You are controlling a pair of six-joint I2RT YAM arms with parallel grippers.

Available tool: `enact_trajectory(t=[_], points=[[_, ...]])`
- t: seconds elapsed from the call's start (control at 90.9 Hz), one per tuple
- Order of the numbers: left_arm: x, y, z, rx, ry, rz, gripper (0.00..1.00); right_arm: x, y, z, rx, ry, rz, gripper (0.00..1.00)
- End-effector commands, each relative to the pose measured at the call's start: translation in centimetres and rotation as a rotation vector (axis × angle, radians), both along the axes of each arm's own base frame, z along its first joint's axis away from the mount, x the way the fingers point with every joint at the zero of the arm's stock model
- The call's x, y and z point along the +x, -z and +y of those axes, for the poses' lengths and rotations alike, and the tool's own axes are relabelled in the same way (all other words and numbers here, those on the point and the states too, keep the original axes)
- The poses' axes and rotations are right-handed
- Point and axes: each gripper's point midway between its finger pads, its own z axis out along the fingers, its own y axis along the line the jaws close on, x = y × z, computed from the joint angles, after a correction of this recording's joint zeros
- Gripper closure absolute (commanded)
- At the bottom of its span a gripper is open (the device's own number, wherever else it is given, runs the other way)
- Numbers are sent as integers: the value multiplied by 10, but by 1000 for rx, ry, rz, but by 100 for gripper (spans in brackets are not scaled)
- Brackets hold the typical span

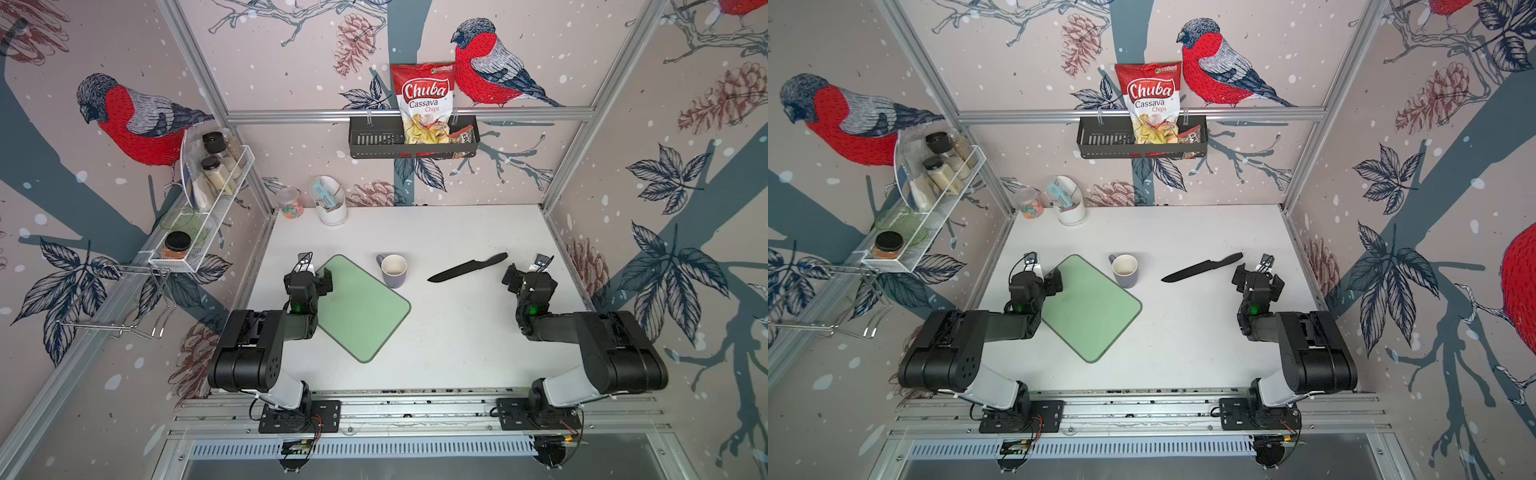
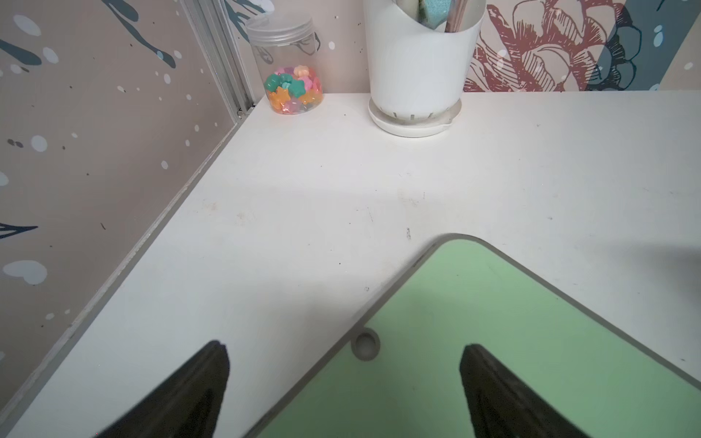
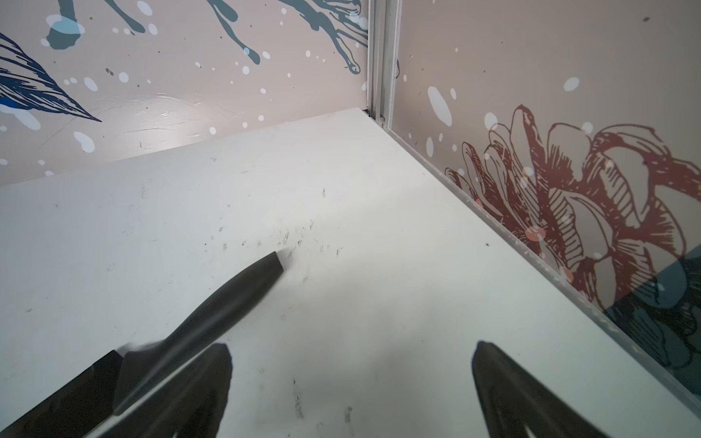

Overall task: Align the knife with the edge of the cutting board
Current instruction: Adjust the work surface at the center of the board.

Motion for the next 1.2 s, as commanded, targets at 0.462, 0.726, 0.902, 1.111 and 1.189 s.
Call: enact_trajectory(t=[0.462, 0.726, 0.902, 1.111, 1.189], points=[[-15, -52, -14, 130, -30, -61, 3, -2, -11, -8, -19, 56, -34, 0], [-39, -75, 23, -213, -324, -12, 3, -43, -95, 11, -223, 230, -213, 0], [-32, -45, 34, -280, -352, 188, 4, -66, -66, -12, 602, 345, -148, 0], [-1, -13, 31, -308, -314, 369, 8, -94, -40, 66, 819, 127, -32, 14], [6, 1, 38, -338, -342, 439, 9, -113, -42, 110, 781, 9, 8, 14]])
